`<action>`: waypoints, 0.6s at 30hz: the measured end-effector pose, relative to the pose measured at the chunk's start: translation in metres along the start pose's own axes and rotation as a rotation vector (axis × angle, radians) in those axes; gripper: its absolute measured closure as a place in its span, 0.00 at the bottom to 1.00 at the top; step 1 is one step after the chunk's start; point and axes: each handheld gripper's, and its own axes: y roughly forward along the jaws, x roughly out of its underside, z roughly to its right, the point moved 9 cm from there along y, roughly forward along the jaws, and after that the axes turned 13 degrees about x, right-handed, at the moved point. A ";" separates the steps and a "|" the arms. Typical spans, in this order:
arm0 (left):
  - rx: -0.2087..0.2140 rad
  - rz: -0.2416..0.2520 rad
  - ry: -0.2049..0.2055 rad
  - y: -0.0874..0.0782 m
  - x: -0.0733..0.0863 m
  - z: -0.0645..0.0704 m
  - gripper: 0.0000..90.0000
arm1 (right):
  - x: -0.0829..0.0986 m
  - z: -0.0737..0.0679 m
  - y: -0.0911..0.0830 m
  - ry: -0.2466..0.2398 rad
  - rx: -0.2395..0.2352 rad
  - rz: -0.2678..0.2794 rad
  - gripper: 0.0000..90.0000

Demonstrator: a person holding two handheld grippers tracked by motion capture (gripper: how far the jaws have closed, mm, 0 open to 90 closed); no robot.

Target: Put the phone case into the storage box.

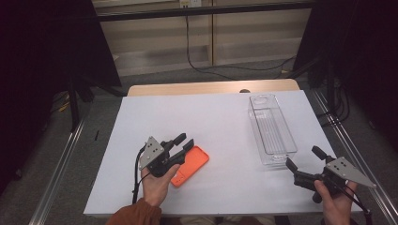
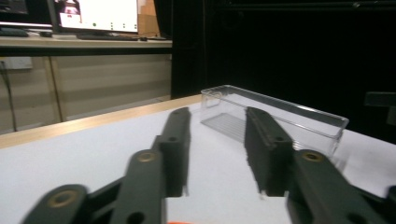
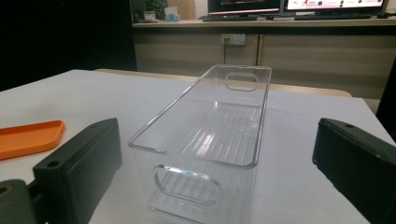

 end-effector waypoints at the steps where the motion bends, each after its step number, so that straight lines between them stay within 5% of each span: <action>1: 0.003 -0.001 0.001 0.000 0.000 0.000 0.71 | 0.000 0.000 0.000 0.000 0.000 0.001 0.01; 11: 0.049 -0.015 -0.021 -0.001 0.001 -0.001 1.00 | 0.000 0.000 0.000 -0.002 0.001 -0.001 0.01; 18: 0.084 -0.052 -0.080 0.000 0.004 0.002 1.00 | 0.000 0.000 0.001 -0.003 0.000 -0.001 0.01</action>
